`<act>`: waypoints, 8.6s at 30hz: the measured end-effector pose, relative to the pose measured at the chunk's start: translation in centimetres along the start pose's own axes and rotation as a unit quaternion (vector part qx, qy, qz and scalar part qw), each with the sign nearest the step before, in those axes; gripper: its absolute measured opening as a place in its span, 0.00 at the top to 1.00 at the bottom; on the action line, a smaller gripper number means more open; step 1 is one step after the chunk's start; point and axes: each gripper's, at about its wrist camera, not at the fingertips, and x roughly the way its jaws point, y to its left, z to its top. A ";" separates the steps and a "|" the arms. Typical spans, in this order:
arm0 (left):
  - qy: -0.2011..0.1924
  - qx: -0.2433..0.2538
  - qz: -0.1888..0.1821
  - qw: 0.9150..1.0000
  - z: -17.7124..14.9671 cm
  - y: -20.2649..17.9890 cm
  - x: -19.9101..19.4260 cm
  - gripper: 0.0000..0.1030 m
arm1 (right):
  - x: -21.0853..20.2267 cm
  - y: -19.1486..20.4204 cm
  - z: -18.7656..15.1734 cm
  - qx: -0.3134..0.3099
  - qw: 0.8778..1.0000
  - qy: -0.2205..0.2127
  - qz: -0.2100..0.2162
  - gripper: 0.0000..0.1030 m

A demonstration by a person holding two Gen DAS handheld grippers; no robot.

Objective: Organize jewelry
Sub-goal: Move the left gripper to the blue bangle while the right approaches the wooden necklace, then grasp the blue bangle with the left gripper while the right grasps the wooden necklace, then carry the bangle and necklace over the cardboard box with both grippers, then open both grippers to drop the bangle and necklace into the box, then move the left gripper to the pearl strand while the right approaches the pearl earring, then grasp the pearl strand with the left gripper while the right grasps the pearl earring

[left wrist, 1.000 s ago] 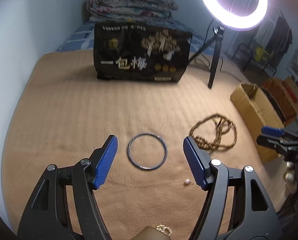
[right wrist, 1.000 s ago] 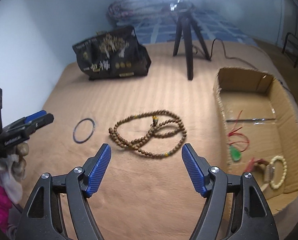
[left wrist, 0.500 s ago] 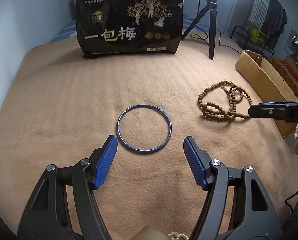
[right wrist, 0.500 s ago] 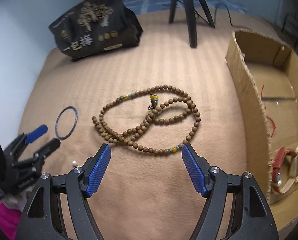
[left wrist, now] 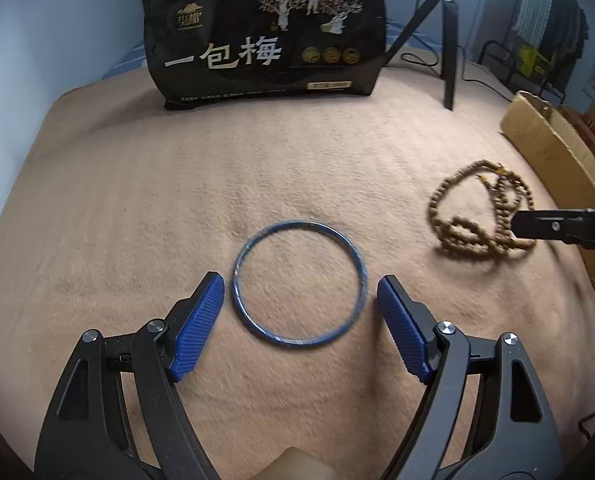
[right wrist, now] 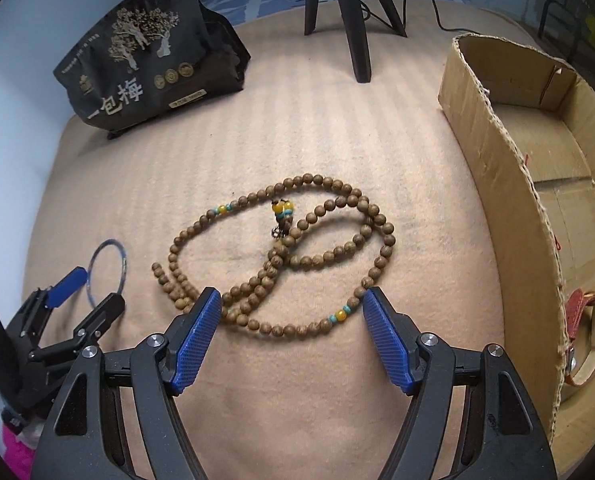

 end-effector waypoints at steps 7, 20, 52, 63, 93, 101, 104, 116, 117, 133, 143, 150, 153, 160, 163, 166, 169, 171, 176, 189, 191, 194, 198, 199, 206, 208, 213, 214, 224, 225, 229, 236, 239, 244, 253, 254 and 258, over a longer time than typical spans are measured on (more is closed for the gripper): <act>-0.003 -0.011 0.003 1.000 0.4 0.4 0.6 0.21 | 1.5 0.0 1.2 0.022 1.000 0.011 -0.011 0.29; -0.004 -0.012 -0.005 1.000 0.3 0.6 0.7 0.24 | 3.8 2.6 3.2 0.015 0.999 -0.009 -0.026 0.23; -0.015 -0.025 -0.016 0.999 -0.4 0.9 -0.4 0.29 | 4.9 8.4 3.4 -0.137 0.989 -0.031 -0.043 0.87; -0.035 -0.014 -0.016 0.999 -0.2 -0.2 -3.2 0.29 | -1.3 5.0 1.5 -0.101 0.993 -0.059 0.018 0.91; -0.104 0.065 -0.089 0.988 3.8 -11.6 -13.6 0.29 | -16.7 -1.9 -0.5 -0.115 0.970 -0.212 -0.002 0.91; -0.108 0.080 -0.122 0.983 6.0 -16.8 -13.3 0.29 | -18.4 -7.1 0.3 -0.095 0.969 -0.227 -0.030 0.91; -0.109 0.081 -0.133 0.982 6.7 -18.8 -12.8 0.29 | -18.6 -9.3 0.8 -0.082 0.969 -0.228 -0.039 0.91; -0.099 0.098 -0.155 0.978 7.7 -25.2 -9.4 0.29 | -16.4 -15.0 3.8 -0.045 0.975 -0.213 -0.037 0.91; -0.097 0.097 -0.156 0.978 7.8 -25.5 -9.1 0.29 | -16.3 -15.3 3.9 -0.044 0.976 -0.212 -0.036 0.91; -0.066 0.095 -0.168 0.979 7.9 -28.3 -5.8 0.29 | -13.3 -18.1 5.1 -0.016 0.980 -0.197 -0.012 0.91; -0.050 0.097 -0.174 0.979 7.7 -29.6 -5.5 0.28 | -13.0 -18.5 5.1 -0.007 0.982 -0.188 0.000 0.75; -0.032 0.088 -0.164 0.982 7.6 -29.5 -5.1 0.26 | -13.5 -18.6 5.0 -0.003 0.980 -0.198 -0.028 0.37; -0.035 0.092 -0.159 0.982 7.5 -29.5 -5.3 0.26 | -13.6 -18.7 5.0 -0.002 0.980 -0.197 -0.027 0.37; -0.045 0.094 -0.151 0.983 7.5 -29.1 -6.0 0.26 | -14.3 -18.5 4.9 -0.008 0.980 -0.198 -0.032 0.37; -0.048 0.096 -0.149 0.983 7.3 -28.9 -6.4 0.26 | -14.9 -18.3 4.7 -0.006 0.979 -0.201 -0.034 0.37; -0.052 0.095 -0.146 0.983 7.1 -28.6 -7.0 0.26 | -15.6 -18.2 4.5 -0.007 0.978 -0.205 -0.038 0.37; -0.058 0.094 -0.145 0.983 7.0 -28.3 -7.9 0.26 | -16.4 -17.9 4.2 -0.006 0.977 -0.208 -0.040 0.37; -0.064 0.094 -0.143 0.983 6.8 -28.1 -8.7 0.26 | -17.0 -17.7 3.8 -0.005 0.977 -0.210 -0.039 0.36; -0.075 0.093 -0.144 0.982 6.3 -27.4 -10.7 0.26 | -18.6 -17.1 2.5 -0.008 0.976 -0.215 -0.044 0.36; -0.105 0.098 -0.111 0.983 2.7 -22.6 -16.1 0.26 | -21.8 -16.2 -1.9 0.002 0.971 -0.235 -0.038 0.34; -0.108 0.095 -0.104 0.984 2.2 -21.6 -16.6 0.26 | -21.9 -15.7 -2.3 0.000 0.971 -0.235 -0.034 0.34; -0.113 0.096 -0.087 0.985 1.2 -19.6 -17.6 0.26 | -22.1 -14.7 -3.2 -0.006 0.972 -0.234 -0.026 0.34; -0.116 0.091 -0.071 0.987 0.1 -16.8 -18.6 0.26 | -21.9 -12.3 -4.3 -0.027 0.973 -0.230 -0.016 0.34; -0.117 0.087 -0.067 0.987 -0.2 -15.9 -18.9 0.26 | -21.7 -11.8 -4.6 -0.032 0.973 -0.229 -0.012 0.34; -0.114 0.035 -0.037 0.992 -1.6 -8.6 -20.0 0.26 | -20.4 -6.1 -7.1 -0.083 0.971 -0.224 0.023 0.34; -0.113 0.020 -0.026 0.993 -2.2 -6.6 -20.0 0.26 | -19.4 -3.9 -7.8 -0.109 0.970 -0.214 0.029 0.34; -0.102 -0.020 -0.009 0.995 -4.7 -1.7 -19.4 0.26 | -16.5 0.3 -9.5 -0.167 0.966 -0.193 0.043 0.34; -0.099 -0.025 -0.010 0.995 -5.3 -1.1 -19.3 0.26 | -15.8 1.0 -9.7 -0.176 0.965 -0.188 0.040 0.34; -0.047 -0.027 -0.033 0.998 -10.7 0.8 -16.2 0.38 | -9.3 5.5 -9.8 -0.216 0.964 -0.142 0.060 0.34; -0.040 -0.025 -0.040 0.998 -11.2 0.5 -15.7 0.38 | -8.5 6.0 -9.8 -0.224 0.963 -0.138 0.063 0.34; -0.020 -0.014 -0.061 0.998 -12.3 -0.7 -14.1 0.43 | -6.4 7.7 -10.0 -0.255 0.955 -0.119 0.090 0.34; -0.001 -0.001 -0.062 0.998 -12.7 -1.6 -11.8 0.49 | -3.2 10.2 -10.1 -0.305 0.944 -0.093 0.086 0.51; 0.003 0.001 -0.056 0.998 -12.6 -1.5 -11.1 0.49 | -2.2 10.9 -10.0 -0.318 0.940 -0.092 0.078 0.51; 0.014 0.013 -0.049 0.999 -12.5 -1.6 -9.6 0.59 | -0.6 11.3 -9.5 -0.314 0.942 -0.084 0.079 0.52; 0.015 0.019 -0.038 0.999 -12.5 -1.3 -8.6 0.81 | 1.5 11.8 -9.4 -0.314 0.943 -0.075 0.078 0.58; 0.015 0.018 -0.039 0.999 -12.5 -1.2 -8.5 0.83 | 1.6 11.9 -9.4 -0.314 0.943 -0.076 0.078 0.63; 0.013 0.016 -0.037 0.999 -12.5 -1.0 -8.5 0.89 | 1.9 12.3 -9.3 -0.317 0.942 -0.073 0.082 0.83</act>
